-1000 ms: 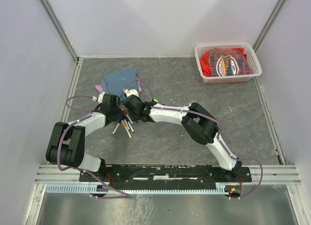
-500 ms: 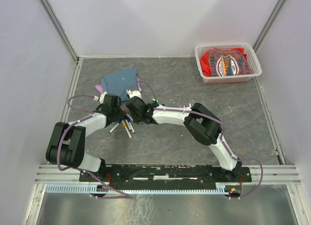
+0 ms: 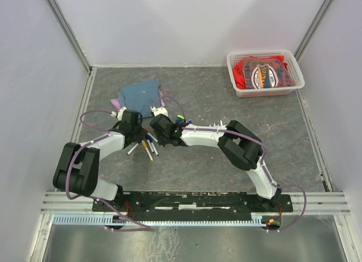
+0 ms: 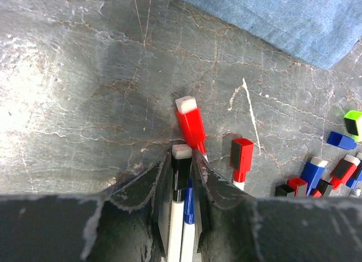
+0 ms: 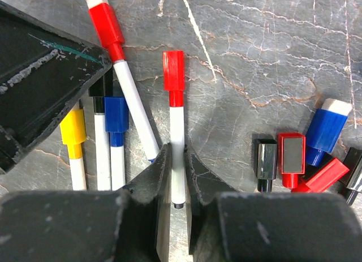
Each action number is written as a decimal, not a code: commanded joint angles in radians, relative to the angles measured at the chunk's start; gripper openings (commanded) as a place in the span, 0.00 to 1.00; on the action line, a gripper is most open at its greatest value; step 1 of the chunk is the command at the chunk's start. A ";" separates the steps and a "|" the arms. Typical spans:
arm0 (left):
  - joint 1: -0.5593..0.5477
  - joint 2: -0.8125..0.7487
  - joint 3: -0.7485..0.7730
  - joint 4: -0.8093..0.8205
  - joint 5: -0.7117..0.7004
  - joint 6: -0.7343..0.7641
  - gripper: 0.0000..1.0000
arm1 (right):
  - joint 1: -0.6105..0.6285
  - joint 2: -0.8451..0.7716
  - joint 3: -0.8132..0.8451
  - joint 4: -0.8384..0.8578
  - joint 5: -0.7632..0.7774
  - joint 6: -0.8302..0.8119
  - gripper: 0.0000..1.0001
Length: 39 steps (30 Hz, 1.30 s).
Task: Open the pen caps
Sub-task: Pick up the pen from the center of the board.
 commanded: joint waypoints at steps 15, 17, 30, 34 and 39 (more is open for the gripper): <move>-0.008 -0.107 0.041 -0.057 -0.057 0.023 0.43 | 0.007 -0.014 -0.057 -0.039 -0.013 0.013 0.10; -0.008 -0.124 0.042 -0.067 -0.067 0.021 0.45 | 0.008 -0.018 -0.061 -0.038 -0.013 0.013 0.07; -0.009 -0.230 0.059 -0.098 -0.081 0.005 0.50 | 0.007 -0.079 -0.110 -0.001 0.014 -0.013 0.01; -0.008 -0.226 0.063 -0.084 -0.034 0.000 0.50 | 0.008 -0.109 -0.149 0.032 0.013 -0.016 0.01; -0.009 -0.210 0.059 -0.030 0.089 0.001 0.51 | 0.009 -0.189 -0.234 0.092 0.007 -0.014 0.01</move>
